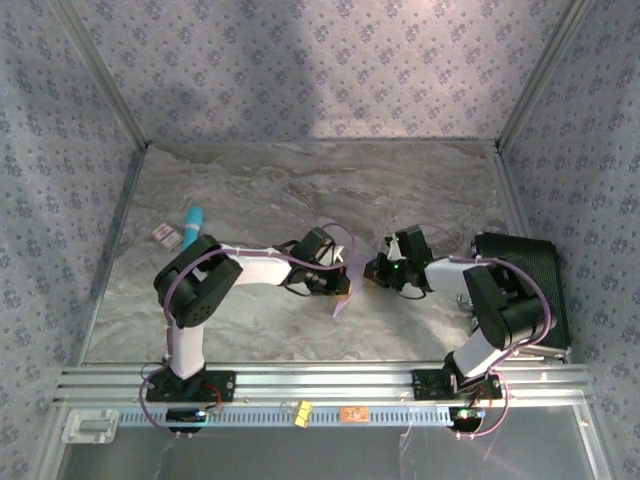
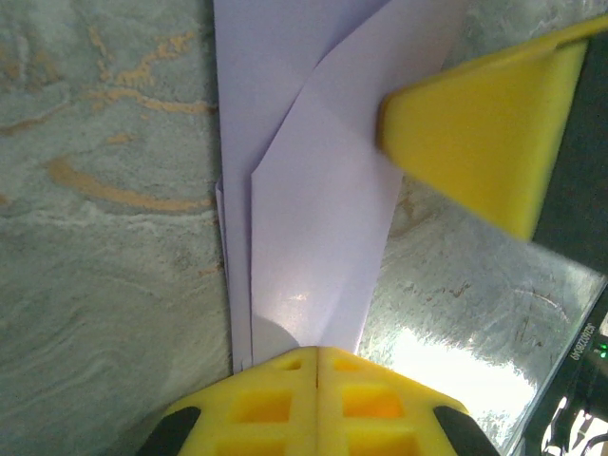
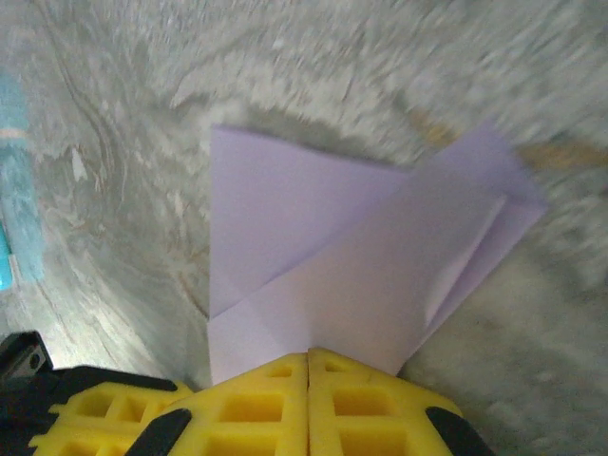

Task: Fold a paper plane with a square sheet of paper (pick it up from the middle)
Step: Fold the wing for the fifth time at the center of the table.

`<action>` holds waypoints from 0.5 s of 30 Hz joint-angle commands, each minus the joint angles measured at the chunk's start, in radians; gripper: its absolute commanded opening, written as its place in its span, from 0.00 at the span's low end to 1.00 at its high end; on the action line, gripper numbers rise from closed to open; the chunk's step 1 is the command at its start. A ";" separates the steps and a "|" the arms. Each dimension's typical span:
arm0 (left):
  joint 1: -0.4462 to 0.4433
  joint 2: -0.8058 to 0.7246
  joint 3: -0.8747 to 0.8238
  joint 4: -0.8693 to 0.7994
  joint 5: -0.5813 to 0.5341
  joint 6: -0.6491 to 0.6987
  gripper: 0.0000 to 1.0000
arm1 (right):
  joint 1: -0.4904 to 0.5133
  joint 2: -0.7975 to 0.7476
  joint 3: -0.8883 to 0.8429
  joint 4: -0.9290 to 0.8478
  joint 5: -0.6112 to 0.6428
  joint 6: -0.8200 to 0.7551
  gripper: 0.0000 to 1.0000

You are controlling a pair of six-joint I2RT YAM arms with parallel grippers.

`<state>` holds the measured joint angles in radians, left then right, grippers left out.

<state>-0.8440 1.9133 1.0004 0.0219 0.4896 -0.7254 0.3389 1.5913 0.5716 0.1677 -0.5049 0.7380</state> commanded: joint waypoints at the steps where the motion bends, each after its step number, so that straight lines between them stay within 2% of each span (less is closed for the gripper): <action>1: 0.005 0.066 -0.056 -0.184 -0.068 0.004 0.00 | -0.057 0.031 0.030 -0.044 0.068 -0.038 0.08; 9: 0.006 0.069 -0.067 -0.171 -0.068 -0.007 0.00 | -0.134 0.068 0.073 -0.077 0.111 -0.057 0.08; 15: 0.006 0.071 -0.073 -0.161 -0.069 -0.014 0.00 | -0.161 0.039 0.088 -0.105 0.152 -0.057 0.08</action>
<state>-0.8440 1.9137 0.9943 0.0338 0.4904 -0.7341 0.2138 1.6344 0.6426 0.1097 -0.4946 0.7082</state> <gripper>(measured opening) 0.052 0.079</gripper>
